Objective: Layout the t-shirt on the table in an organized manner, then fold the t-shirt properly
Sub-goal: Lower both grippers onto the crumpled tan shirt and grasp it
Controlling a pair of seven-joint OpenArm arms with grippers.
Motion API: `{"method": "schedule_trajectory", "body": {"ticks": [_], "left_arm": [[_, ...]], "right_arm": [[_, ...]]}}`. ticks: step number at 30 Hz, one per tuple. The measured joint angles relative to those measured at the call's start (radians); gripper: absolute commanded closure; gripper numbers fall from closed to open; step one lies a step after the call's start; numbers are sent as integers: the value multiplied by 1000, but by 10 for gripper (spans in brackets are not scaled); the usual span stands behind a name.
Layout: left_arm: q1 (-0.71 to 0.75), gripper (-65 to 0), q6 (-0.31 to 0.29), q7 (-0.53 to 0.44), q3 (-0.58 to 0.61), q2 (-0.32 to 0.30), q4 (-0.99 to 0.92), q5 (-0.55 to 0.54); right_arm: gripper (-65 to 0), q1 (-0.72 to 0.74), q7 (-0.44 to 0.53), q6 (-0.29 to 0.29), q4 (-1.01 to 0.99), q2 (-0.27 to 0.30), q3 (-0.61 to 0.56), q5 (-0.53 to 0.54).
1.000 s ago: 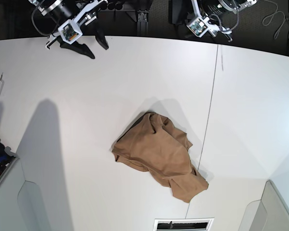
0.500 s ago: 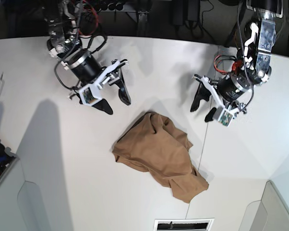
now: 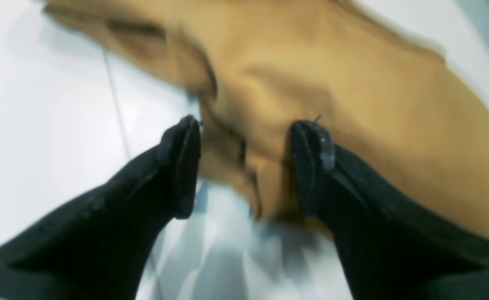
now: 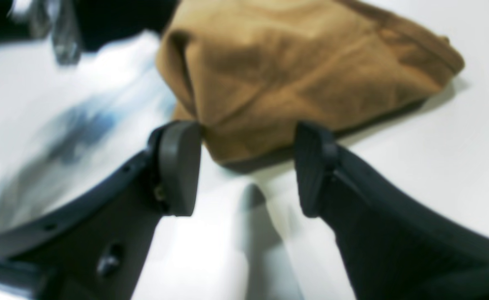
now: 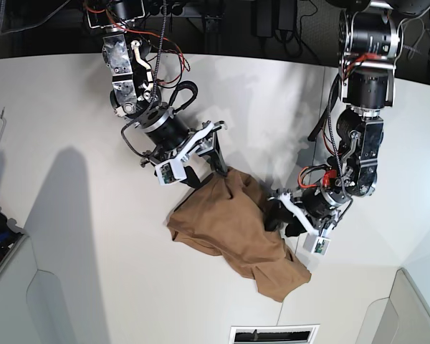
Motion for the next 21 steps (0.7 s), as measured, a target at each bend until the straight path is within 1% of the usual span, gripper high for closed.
{"method": "schedule_trajectory", "body": {"ticks": [2,5,6,7,9,10,11,14,15,17,19,21], "left_arm": [[-40,-374,-14,-6,0,19,-56,0],[-67,-373,-11,-9,0,48,-124,3],[-68,-361,-11,-8,0,56,-139,5],[-68,-306,-11,-8,0,65,-148,6],[-71,-114,-12,-5,0,81,-150,10],[-77,-45,-33,-5,0,86,-150,7],[-82,-16,-69,-5,0,88,-145,4],[-81,-14,-179,0,1,77,-64,-62],[-80,-13,-193,11,1,72,-19,-85],[-83,-13,-196,42,1,59,86,-108],[-87,-13,-199,93,0,43,196,-130],[-89,-13,-200,136,-1,36,282,-174]], "right_arm": [[-350,-2,0,0,0,1,1,-18],[-350,-1,0,0,0,0,1,-25],[-350,-1,1,0,0,0,1,-24],[-350,-1,0,0,0,0,1,-24],[-350,-1,0,0,0,0,1,-25],[-349,-1,0,0,0,0,1,-26],[-349,-1,0,0,0,0,1,-26],[-349,-1,-1,-1,0,0,6,-27],[-349,-1,0,-1,0,0,13,-26],[-349,-2,-2,-1,0,0,28,-26],[-349,-2,-2,0,0,0,43,-26],[-349,-2,-2,0,0,0,56,-26]]}}
